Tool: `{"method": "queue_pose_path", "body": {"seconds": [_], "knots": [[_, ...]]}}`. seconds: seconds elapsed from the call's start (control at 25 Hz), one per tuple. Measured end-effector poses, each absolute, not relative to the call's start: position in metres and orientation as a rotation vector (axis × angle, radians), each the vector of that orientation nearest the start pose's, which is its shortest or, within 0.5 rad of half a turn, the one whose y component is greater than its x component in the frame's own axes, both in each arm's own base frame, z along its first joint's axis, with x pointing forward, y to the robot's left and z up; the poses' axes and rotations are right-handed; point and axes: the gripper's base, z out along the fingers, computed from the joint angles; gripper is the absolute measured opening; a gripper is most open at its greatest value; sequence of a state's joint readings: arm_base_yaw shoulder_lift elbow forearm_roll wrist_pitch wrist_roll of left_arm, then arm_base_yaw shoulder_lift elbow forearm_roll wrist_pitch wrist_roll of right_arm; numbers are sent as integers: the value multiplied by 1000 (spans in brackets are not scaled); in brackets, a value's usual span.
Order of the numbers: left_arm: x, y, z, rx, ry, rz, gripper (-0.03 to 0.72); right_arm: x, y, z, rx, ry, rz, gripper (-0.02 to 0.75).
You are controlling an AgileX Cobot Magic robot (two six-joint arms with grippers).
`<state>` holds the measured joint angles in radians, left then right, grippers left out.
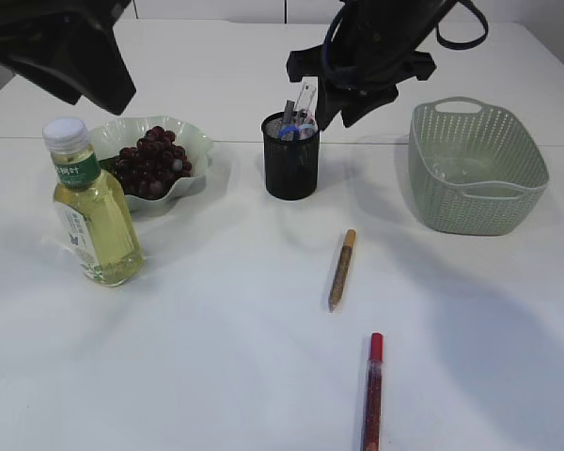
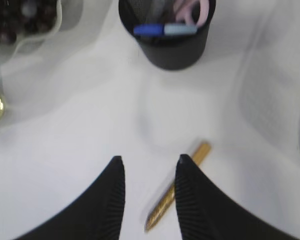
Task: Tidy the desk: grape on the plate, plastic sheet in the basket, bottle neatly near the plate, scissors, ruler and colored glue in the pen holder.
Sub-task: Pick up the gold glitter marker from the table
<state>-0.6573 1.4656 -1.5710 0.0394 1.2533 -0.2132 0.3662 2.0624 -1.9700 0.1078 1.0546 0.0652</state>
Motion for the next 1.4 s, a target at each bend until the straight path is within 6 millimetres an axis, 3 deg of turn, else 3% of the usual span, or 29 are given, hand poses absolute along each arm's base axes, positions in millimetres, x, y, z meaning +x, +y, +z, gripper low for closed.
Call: {"method": "queue_pose_path", "body": {"seconds": [0.24,0.52,0.76,0.92,1.08,1.4], "knots": [[234,-179,398,587,2595,-279,309,415,171,295,-347,2788,287,283],[234,-180,398,587,2599,-293,309,415,169,294,-148,2823,297,285],[234,-180,398,590,2598,-292,309,415,169,294,29,2838,325,391],[233,-180,399,612,2589,-287,309,413,174,295,74,2853,417,417],[225,-175,408,611,2561,-318,309,413,173,295,63,2851,395,419],[191,-152,443,487,2474,-449,309,416,164,289,46,2845,238,419]]}}
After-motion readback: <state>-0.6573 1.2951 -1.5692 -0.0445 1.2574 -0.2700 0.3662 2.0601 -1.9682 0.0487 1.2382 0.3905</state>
